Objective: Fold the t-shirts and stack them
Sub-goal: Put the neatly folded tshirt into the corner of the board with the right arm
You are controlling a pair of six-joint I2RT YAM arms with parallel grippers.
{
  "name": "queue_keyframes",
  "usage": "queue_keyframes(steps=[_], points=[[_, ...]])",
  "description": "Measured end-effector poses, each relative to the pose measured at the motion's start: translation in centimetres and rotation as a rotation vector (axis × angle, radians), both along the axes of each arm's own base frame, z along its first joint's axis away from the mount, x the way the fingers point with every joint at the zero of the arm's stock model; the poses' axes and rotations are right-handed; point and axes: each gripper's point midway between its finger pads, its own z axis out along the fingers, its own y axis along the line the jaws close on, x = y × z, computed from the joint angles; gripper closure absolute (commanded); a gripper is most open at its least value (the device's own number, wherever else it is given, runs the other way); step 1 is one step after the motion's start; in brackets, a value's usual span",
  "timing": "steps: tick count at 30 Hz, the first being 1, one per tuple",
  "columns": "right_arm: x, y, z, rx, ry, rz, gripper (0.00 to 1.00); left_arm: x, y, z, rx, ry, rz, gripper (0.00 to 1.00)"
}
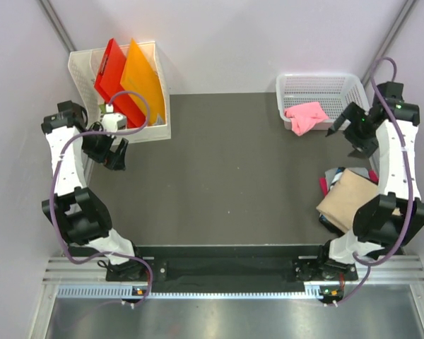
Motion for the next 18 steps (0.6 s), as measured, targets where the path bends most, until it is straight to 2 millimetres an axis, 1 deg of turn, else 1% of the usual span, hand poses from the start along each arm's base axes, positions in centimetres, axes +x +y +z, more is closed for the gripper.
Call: queue_keyframes(steps=[3,7,10,14,17,18], points=[[0.1,3.2,1.5,0.033,-0.059,0.105,0.00,-0.2,0.2,0.5,0.018,-0.013,0.004,0.01],[0.5,6.6,1.9,0.053,-0.093,0.239,0.00,-0.7,0.2,1.3,0.038,-0.036,0.007,0.01],[0.6,9.0,2.1,0.056,-0.112,0.337,0.00,-1.8,-0.1,1.2,0.038,-0.029,0.019,0.01],[0.7,11.1,2.7,0.067,-0.150,0.427,0.00,-2.8,-0.7,0.8,0.013,-0.007,0.063,0.01],[1.1,12.0,3.7,0.062,-0.188,0.466,0.00,-2.6,-1.0,0.9,-0.016,-0.005,0.102,0.01],[1.2,12.3,4.3,0.061,-0.206,0.480,0.00,-2.6,-1.2,1.0,-0.028,-0.004,0.115,0.01]])
